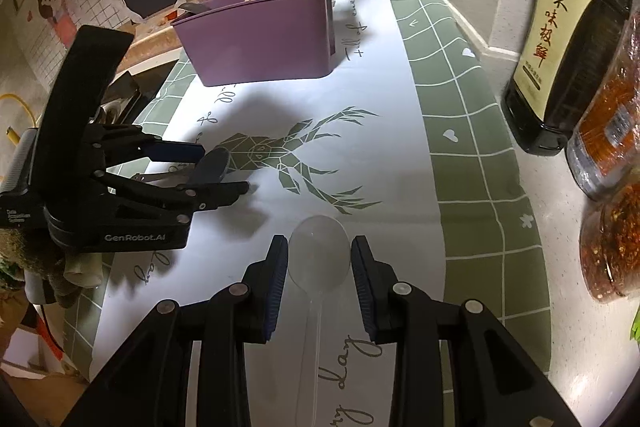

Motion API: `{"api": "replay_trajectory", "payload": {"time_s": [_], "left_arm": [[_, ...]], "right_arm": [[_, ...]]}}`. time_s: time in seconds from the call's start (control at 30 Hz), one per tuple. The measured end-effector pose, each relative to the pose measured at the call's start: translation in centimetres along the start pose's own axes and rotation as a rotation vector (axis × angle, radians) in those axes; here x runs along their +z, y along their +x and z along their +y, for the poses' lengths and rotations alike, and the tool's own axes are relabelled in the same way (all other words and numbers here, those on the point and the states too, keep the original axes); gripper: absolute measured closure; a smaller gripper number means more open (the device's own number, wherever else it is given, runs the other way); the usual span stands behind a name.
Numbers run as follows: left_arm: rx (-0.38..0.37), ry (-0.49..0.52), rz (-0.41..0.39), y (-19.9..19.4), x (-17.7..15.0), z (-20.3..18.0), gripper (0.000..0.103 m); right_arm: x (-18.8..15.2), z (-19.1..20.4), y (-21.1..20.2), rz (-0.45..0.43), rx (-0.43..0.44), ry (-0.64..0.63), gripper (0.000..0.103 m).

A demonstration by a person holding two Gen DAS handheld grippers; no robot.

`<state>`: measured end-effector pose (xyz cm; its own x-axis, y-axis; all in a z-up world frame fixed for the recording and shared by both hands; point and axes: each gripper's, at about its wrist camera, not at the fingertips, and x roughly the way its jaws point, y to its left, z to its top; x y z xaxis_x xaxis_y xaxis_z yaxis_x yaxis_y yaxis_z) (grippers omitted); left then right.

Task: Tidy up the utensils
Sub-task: 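Grasp the dark blue spoon with the left tool while the right tool grasps the clear spoon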

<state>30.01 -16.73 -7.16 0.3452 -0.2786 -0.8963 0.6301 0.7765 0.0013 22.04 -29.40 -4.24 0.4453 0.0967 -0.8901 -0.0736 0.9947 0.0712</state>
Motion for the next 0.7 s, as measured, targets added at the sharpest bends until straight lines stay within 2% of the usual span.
{"api": "replay_trajectory", "payload": {"time_s": [0.2, 0.3, 0.4, 0.5, 0.7], "left_arm": [[-0.011, -0.073, -0.040, -1.3, -0.7, 0.8, 0.065], [-0.045, -0.201, -0.100, -3.7, -1.7, 2.6, 0.065], [-0.024, -0.295, -0.207, -7.2, -3.0, 3.9, 0.066], [-0.044, -0.378, -0.274, -9.7, -4.1, 5.4, 0.066], [-0.047, -0.434, -0.332, -12.0, -4.6, 6.9, 0.066]], "right_arm": [[0.5, 0.5, -0.2, -0.021, 0.019, 0.001, 0.072], [1.1, 0.9, -0.5, -0.035, 0.049, 0.005, 0.072], [1.7, 1.5, -0.5, -0.048, 0.063, -0.002, 0.072], [2.3, 2.1, -0.6, -0.057, 0.086, -0.011, 0.072], [3.8, 3.4, -0.9, -0.086, 0.104, -0.046, 0.072]]}}
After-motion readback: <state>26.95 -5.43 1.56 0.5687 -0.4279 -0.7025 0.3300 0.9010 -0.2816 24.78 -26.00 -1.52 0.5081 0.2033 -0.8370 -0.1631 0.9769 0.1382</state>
